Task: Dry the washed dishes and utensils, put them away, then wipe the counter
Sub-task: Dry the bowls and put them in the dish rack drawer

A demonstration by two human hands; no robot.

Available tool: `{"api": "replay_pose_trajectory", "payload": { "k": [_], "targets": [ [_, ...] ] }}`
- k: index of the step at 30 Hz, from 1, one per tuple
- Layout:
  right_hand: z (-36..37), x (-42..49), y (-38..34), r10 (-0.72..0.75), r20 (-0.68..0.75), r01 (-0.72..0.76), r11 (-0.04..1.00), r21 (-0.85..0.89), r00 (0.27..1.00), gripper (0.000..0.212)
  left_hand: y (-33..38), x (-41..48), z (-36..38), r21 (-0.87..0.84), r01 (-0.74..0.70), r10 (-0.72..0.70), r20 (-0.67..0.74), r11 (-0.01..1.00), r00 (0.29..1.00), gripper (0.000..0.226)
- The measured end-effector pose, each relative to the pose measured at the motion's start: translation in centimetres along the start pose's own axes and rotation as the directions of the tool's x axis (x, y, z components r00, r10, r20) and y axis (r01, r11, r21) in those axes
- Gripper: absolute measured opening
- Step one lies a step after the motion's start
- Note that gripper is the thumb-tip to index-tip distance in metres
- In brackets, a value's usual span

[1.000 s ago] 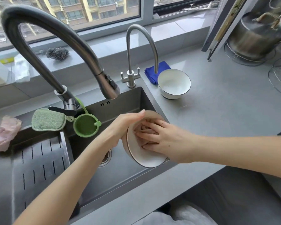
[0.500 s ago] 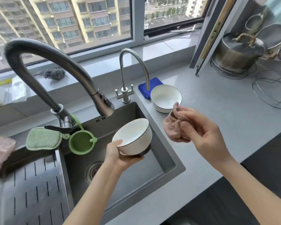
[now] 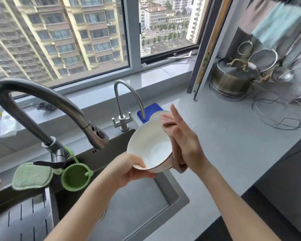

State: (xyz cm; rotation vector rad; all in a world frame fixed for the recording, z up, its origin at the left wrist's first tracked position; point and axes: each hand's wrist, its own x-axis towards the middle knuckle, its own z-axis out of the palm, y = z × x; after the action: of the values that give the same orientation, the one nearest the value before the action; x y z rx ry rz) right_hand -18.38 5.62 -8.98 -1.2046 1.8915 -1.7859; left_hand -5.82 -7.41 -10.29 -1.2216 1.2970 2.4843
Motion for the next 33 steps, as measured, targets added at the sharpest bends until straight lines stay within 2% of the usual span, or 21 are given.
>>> {"api": "replay_pose_trajectory", "payload": {
  "k": [2,4,7,10,15,18,20,23,27,29,33],
  "targets": [
    [-1.6,1.7,-0.8,0.196,0.130,-0.215,0.964,0.155,0.972,0.041,0.7,0.0,0.3,0.119,-0.007,0.002,0.046,0.993,0.999,0.033],
    [-2.9,3.2,-1.0,0.311,0.237,-0.364,0.903,0.229,0.920,0.039,1.4,0.2,0.8,0.167,-0.048,0.036,0.075,0.985,0.997,0.039],
    [-4.2,4.7,-0.5,0.406,0.373,-0.525,0.793,0.309,0.834,0.043,2.1,0.7,1.6,0.163,-0.079,0.063,0.100,0.983,0.993,0.044],
    [-4.6,5.2,0.3,0.483,0.374,-0.604,0.707,0.367,0.792,0.049,2.1,1.0,2.5,0.157,-0.099,0.083,0.105,0.983,0.991,0.046],
    [-4.7,4.1,0.9,0.597,0.117,-0.565,0.653,0.505,0.794,0.057,1.1,1.4,3.7,0.066,-0.146,0.143,0.038,0.987,0.989,0.054],
    [-3.8,2.2,1.2,0.664,0.020,-0.533,0.581,0.615,0.747,0.068,0.8,1.7,5.4,-0.053,-0.278,0.274,-0.073,0.959,0.959,0.050],
    [-2.8,1.1,1.2,0.695,-0.044,-0.487,0.547,0.680,0.718,0.069,0.6,2.1,6.2,-0.072,-0.405,0.389,-0.170,0.911,0.905,0.048],
    [-2.3,-0.2,0.5,0.736,-0.115,-0.420,0.499,0.758,0.667,0.063,-0.5,1.9,6.7,0.037,-0.558,0.552,-0.218,0.829,0.805,0.049],
    [-2.1,-2.5,-0.7,0.847,-0.165,-0.315,0.359,0.879,0.505,0.044,-1.4,1.5,8.1,0.242,-0.680,0.721,-0.209,0.692,0.660,0.054],
    [-2.5,-3.8,-1.3,0.860,-0.197,-0.249,0.344,0.905,0.471,0.040,-1.7,1.6,9.1,0.320,-0.688,0.754,-0.178,0.652,0.632,0.059],
    [-4.9,-7.5,-2.7,0.857,-0.220,-0.243,0.363,0.900,0.466,0.029,-2.7,1.4,10.8,0.469,-0.666,0.765,-0.033,0.580,0.643,0.068]
  ]
}}
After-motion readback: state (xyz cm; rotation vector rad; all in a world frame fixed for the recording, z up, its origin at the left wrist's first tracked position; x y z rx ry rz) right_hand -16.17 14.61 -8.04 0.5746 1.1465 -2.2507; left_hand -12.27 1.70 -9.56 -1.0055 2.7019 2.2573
